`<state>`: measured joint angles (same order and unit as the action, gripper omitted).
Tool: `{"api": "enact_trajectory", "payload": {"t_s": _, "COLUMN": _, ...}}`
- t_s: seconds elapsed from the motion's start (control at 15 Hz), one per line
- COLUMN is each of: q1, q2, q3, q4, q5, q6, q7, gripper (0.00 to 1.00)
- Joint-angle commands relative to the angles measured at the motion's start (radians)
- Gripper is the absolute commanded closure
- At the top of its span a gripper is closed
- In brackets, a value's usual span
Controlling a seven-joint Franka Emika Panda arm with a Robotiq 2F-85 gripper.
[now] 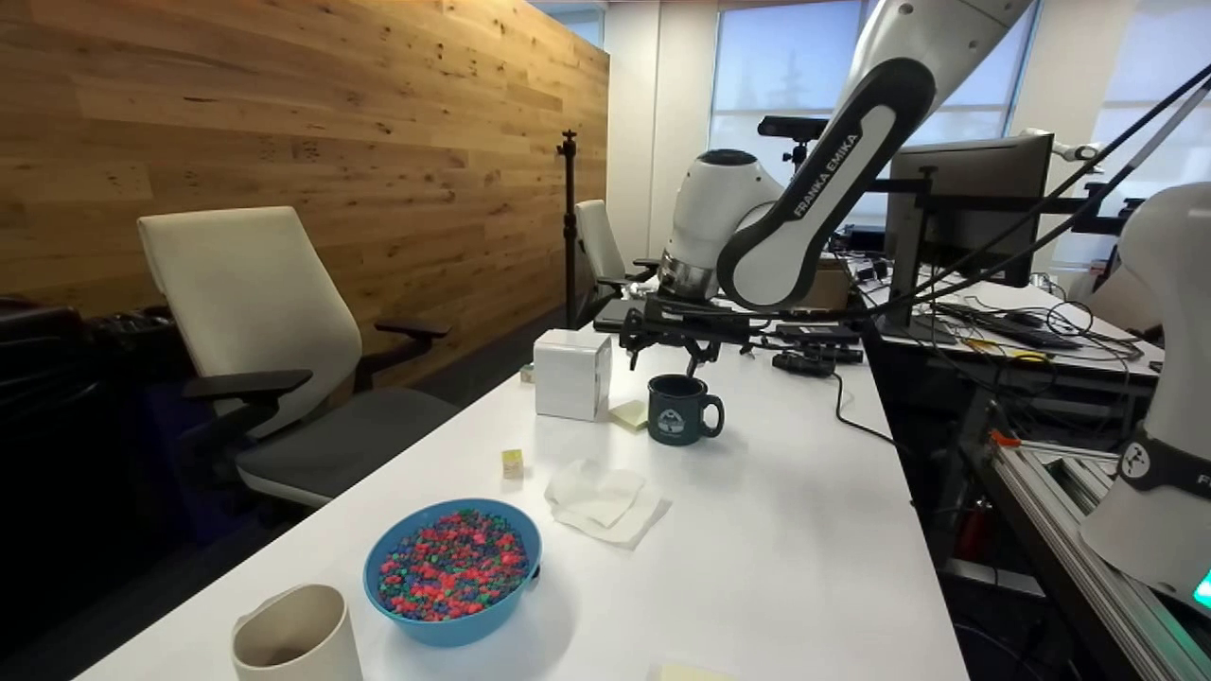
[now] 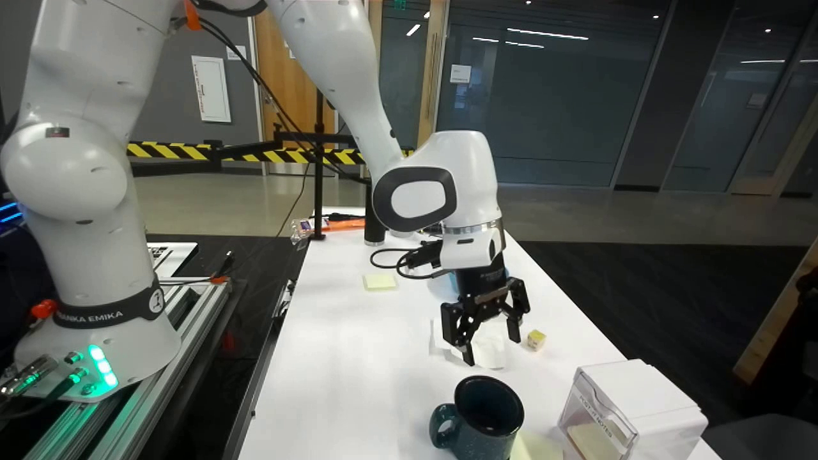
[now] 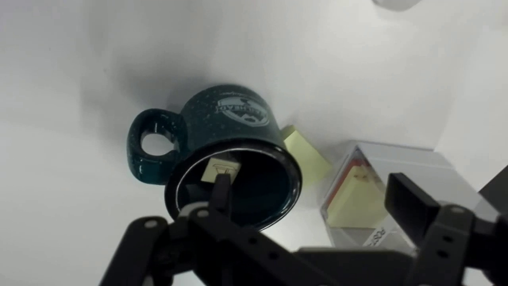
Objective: Put the cube in the mug cup
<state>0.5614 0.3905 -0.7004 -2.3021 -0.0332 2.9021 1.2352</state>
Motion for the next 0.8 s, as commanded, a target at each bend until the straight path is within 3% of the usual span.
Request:
{"api": "enact_trajectory", "payload": {"t_s": 0.0, "q1": -0.069, "q2": -0.112, "q3": 0.111, "q4": -0.047, "q5": -0.091, "q6": -0.010, "q7": -0.107, "gripper": 0.00}}
{"api": "enact_trajectory", "payload": {"t_s": 0.47, "q1": -0.270, "q2": -0.164, "q3": 0.421, "q4": -0.071, "q5": -0.073, "q6": -0.026, "q7": -0.395, "gripper": 0.00}}
{"api": "enact_trajectory", "payload": {"t_s": 0.73, "q1": -0.331, "q2": -0.168, "q3": 0.493, "q4": -0.071, "q5": -0.064, "q6": -0.030, "q7": -0.496, "gripper": 0.00}}
